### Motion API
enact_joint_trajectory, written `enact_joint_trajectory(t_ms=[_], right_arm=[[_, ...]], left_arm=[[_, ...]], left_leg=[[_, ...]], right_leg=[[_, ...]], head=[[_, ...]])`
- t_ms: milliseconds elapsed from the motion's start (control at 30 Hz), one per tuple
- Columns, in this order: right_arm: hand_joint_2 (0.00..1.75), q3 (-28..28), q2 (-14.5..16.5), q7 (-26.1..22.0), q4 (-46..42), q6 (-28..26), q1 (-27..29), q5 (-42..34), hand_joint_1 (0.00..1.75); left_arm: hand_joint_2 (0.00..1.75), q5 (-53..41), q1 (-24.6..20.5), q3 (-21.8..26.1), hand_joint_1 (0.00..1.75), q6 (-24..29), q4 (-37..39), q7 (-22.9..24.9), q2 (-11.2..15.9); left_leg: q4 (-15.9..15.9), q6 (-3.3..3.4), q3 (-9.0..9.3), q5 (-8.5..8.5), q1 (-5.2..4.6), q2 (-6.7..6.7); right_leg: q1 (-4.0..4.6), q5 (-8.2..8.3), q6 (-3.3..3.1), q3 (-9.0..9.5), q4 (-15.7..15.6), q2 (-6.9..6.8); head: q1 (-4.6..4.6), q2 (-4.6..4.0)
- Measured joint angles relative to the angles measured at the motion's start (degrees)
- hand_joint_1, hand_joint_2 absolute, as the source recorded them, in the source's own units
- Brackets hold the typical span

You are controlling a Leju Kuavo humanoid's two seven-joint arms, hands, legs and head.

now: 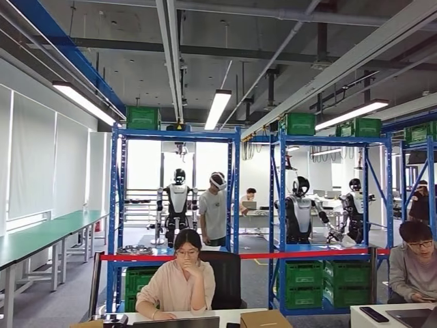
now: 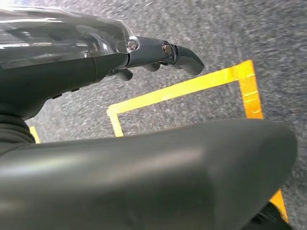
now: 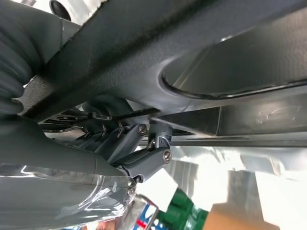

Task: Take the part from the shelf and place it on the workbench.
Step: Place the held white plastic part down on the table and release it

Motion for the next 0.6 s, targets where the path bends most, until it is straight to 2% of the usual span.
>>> enact_joint_trajectory(t_ms=[33, 100, 167, 233, 267, 333, 367, 400, 433, 467, 500, 567, 600], right_arm=[[1.75, -0.3, -0.1, -0.2, 0.2, 0.1, 0.0, -0.1, 1.75], [0.87, -0.7, -0.2, -0.8, 0.5, 0.5, 0.3, -0.4, 0.87], [0.0, -1.1, -0.3, -1.4, 0.7, 1.0, 0.8, -0.8, 0.0], [0.0, -1.5, -0.4, -2.3, 0.9, 1.5, 1.3, -1.3, 0.0], [0.0, -1.7, -0.4, -2.8, 1.0, 1.6, 1.5, -1.5, 0.0], [0.0, -1.9, -0.5, -3.7, 1.2, 1.7, 2.1, -2.0, 0.0], [0.0, -2.0, -0.5, -4.1, 1.3, 1.7, 2.5, -2.2, 0.0], [0.0, -2.1, -0.4, -4.5, 1.4, 1.8, 2.9, -2.4, 0.0], [0.0, -2.2, -0.4, -4.8, 1.5, 1.8, 3.1, -2.6, 0.0], [0.0, -2.3, -0.4, -5.2, 1.5, 1.8, 3.2, -2.7, 0.0], [0.0, -2.5, -0.4, -5.6, 1.5, 1.9, 3.2, -2.9, 0.0], [0.0, -2.7, -0.4, -6.5, 1.5, 2.0, 3.0, -3.3, 0.0], [0.0, -2.8, -0.4, -6.8, 1.5, 2.1, 2.9, -3.5, 0.0]], left_arm=[[1.75, -0.1, 0.0, -0.2, 0.0, -0.1, 0.0, -0.3, 0.1], [1.75, -0.1, -0.1, -0.4, 0.0, -0.3, 0.0, -0.7, 0.1], [1.75, -0.1, -0.1, -0.6, 0.0, -0.4, 0.0, -0.9, 0.1], [1.75, -0.1, -0.1, -0.8, 0.0, -0.4, 0.0, -1.0, 0.2], [1.75, -0.1, -0.2, -0.8, 0.0, -0.4, 0.0, -1.0, 0.2], [1.75, -0.1, -0.2, -0.8, 0.0, -0.3, 0.0, -0.9, 0.2], [1.75, -0.1, -0.1, -0.8, 0.0, -0.3, 0.0, -0.9, 0.2], [1.31, -0.1, -0.1, -0.8, 0.0, -0.3, 0.0, -0.8, 0.2], [0.87, -0.1, -0.1, -0.8, 0.0, -0.4, 0.0, -0.8, 0.2], [0.44, -0.2, -0.1, -0.8, 0.0, -0.4, 0.0, -0.7, 0.2], [0.0, -0.1, -0.1, -0.8, 0.0, -0.4, 0.0, -0.7, 0.2], [0.0, -0.1, -0.1, -0.8, 0.0, -0.4, 0.0, -0.8, 0.2], [0.0, -0.1, -0.1, -0.8, 0.0, -0.4, 0.0, -0.8, 0.2]], left_leg=[[-3.4, 0.07, 1.63, 1.25, 0.03, 0.01], [-6.7, 0.39, 3.24, 1.88, -0.09, 0.02], [-6.9, 0.97, 3.39, 1.95, -0.19, 0.04], [-7.1, 1.6, 3.44, 2.19, -0.03, 0.08], [-7.2, 1.84, 3.46, 2.28, 0.1, 0.1], [-7.2, 2.05, 3.44, 2.31, 0.12, 0.11], [-7.2, 2.07, 3.45, 2.3, 0.13, 0.1], [-7.1, 2.07, 3.46, 2.3, 0.14, 0.1], [-7.1, 2.06, 3.5, 2.29, 0.14, 0.09], [-7.1, 2.04, 3.57, 2.26, 0.14, 0.07], [-7.1, 1.97, 3.64, 2.23, 0.14, 0.06], [-7.2, 1.67, 3.66, 2.15, 0.02, 0.03], [-7.2, 1.43, 3.63, 2.16, -0.01, 0.02]], right_leg=[[0.09, -0.2, 0.24, -0.11, 0.3, 0.09], [0.26, -0.39, 0.75, -0.28, 0.7, 0.26], [0.23, -0.36, 1.16, -0.28, 0.6, 0.36], [0.08, -1.57, 1.73, -0.76, 2.0, 0.27], [-0.01, -3.03, 2.04, -1.68, 4.2, 0.19], [-0.21, -6.71, 2.55, -4.83, 11.6, 0.06], [-0.3, -7.9, 2.69, -6.34, 14.9, 0.05], [-0.36, -8.15, 2.76, -7.15, 16.7, 0.04], [-0.4, -7.31, 2.74, -6.89, 16.1, 0.03], [-0.42, -5.56, 2.62, -5.57, 13.3, 0.03], [-0.42, -3.46, 2.42, -3.6, 9.1, 0.03], [-0.18, -0.91, 1.94, -0.33, 2.3, 0.05], [-0.04, -0.62, 1.76, 0.34, 0.8, 0.07]], head=[[0.0, 0.0], [-0.01, 0.0], [-0.02, 0.0], [-0.02, 0.0], [-0.02, 0.0], [-0.02, 0.0], [-0.02, 0.0], [-0.02, 0.0], [-0.02, 0.0], [-0.02, 0.0], [-0.02, 0.0], [-0.02, 0.0], [-0.01, 0.01]])
